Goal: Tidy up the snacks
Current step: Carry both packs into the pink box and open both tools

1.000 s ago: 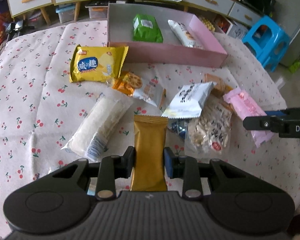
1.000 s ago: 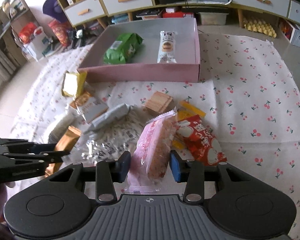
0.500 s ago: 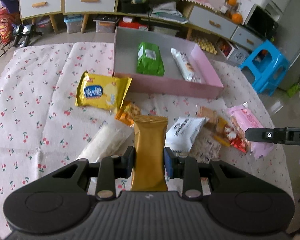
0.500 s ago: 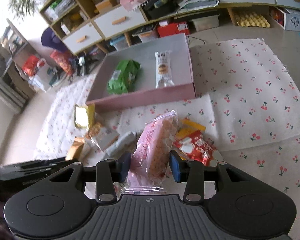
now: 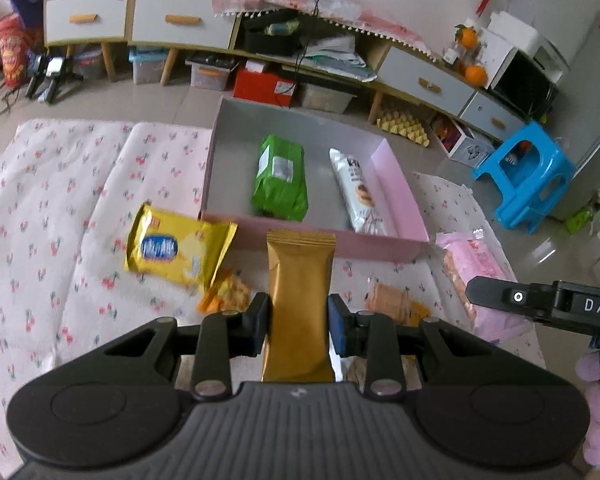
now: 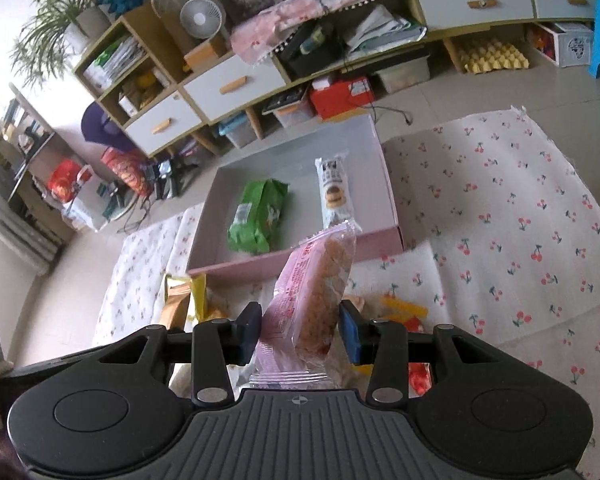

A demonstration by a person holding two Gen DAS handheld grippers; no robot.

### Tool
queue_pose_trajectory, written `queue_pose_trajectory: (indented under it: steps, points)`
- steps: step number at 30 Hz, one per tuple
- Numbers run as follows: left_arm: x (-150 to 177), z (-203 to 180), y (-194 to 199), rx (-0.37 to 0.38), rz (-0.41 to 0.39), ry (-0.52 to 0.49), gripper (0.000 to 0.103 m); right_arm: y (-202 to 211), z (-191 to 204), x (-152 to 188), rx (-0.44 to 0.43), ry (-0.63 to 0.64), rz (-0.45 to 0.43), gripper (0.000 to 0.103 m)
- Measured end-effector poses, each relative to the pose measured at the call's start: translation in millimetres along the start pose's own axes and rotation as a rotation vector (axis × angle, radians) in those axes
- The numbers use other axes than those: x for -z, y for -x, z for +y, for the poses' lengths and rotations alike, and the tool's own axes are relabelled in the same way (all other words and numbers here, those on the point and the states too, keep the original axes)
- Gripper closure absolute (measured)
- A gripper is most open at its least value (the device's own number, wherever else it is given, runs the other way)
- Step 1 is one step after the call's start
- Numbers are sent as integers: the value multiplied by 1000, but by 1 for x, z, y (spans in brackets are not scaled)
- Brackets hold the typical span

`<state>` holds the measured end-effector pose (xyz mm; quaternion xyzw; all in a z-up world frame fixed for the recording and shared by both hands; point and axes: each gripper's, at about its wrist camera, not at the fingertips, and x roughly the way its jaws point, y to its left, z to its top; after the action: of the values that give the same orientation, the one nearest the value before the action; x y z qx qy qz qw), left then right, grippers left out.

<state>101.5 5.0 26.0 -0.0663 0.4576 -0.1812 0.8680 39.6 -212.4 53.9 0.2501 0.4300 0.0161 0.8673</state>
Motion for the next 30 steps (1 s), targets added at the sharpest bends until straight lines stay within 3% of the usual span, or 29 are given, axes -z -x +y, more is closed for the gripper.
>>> queue_pose_trajectory:
  steps: [7, 13, 17, 22, 25, 28, 30]
  points:
    - [-37, -1, -12, -22, -52, -13, 75, -17, 6, -19, -19, -39, -9, 63]
    - [-64, 17, -28, 8, -112, 57, 75, -36, 15, -49, -63, -30, -58, 64]
    - [-64, 36, -45, 15, -130, 121, 75, -54, 8, -59, -68, -44, -86, 65]
    - [-69, 52, -60, 45, -126, 181, 75, -80, 4, -57, -90, 10, 8, 59]
    - [-71, 61, -63, 56, -107, 219, 75, -93, 12, -53, -152, 99, 122, 51]
    - [-71, 68, -62, 60, -106, 240, 75, -98, 21, -43, -187, 198, 147, 47]
    - [-71, 71, -62, 62, -101, 253, 75, -100, 30, -36, -189, 279, 146, 40]
